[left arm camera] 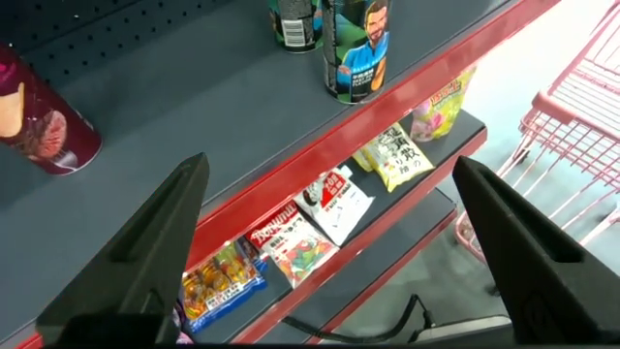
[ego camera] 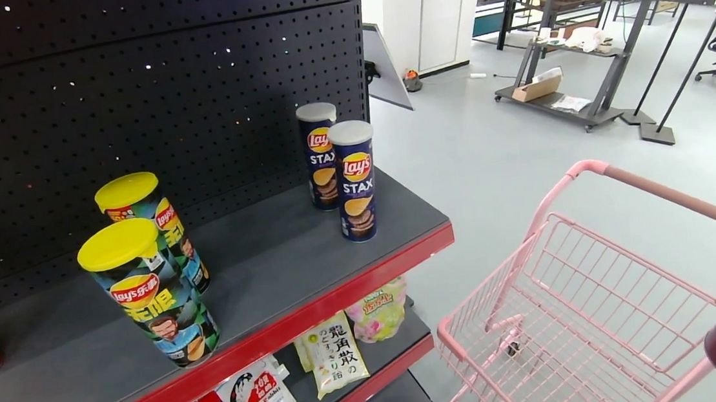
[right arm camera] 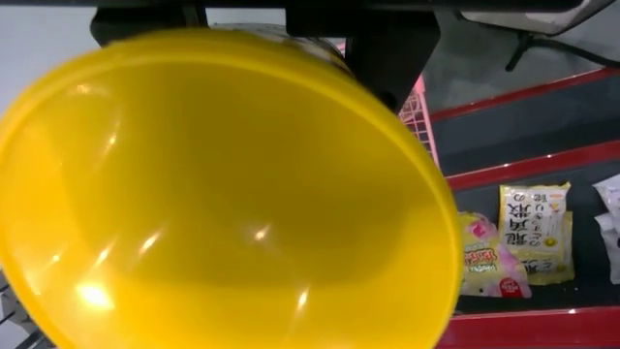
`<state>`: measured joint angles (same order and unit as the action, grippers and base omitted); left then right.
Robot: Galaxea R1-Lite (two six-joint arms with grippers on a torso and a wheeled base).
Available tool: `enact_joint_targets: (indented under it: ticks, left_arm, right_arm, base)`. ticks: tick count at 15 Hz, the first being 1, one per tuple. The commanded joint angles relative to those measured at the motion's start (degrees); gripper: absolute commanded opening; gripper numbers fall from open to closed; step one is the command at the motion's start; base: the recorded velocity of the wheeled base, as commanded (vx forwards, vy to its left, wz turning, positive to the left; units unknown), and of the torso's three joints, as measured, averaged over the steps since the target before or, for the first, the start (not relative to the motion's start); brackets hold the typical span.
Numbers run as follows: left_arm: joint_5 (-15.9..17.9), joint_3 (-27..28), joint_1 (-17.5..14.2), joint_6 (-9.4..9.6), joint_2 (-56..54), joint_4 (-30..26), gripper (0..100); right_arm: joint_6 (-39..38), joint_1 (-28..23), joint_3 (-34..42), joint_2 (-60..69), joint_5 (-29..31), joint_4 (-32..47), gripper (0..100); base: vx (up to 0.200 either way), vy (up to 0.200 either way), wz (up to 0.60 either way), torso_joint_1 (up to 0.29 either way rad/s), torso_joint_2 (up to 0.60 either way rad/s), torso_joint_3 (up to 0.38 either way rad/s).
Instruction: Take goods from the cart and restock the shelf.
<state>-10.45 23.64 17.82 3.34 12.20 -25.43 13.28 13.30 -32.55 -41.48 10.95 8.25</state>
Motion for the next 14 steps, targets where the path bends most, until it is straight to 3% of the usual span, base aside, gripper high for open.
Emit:
enact_joint_targets:
  ticks: [1, 12, 14]
  left_arm:
    - [-0.1, 0.01, 0.02, 0.0, 0.28, 0.03, 100]
    - [-0.36, -0.08, 0.02, 0.0, -0.34, -0.06, 100]
    - [-0.36, -0.08, 0.02, 0.0, -0.34, -0.06, 100]
  right_arm:
    - [0.08, -0.03, 0.03, -0.88, 0.13, 0.01, 0]
    - [0.44, -0.03, 2.75, 1.76, 0.13, 0.01, 0]
    - [0.44, -0.03, 3.9, 3.96, 0.13, 0.01, 0]
  base:
    - [0.0, 0.0, 0.6, 0.012, -0.02, -0.012]
    - [0.0, 0.0, 0.6, 0.004, 0.0, 0.0]
    - [0.0, 0.0, 0.0, 0.0, 0.0, 0.0]
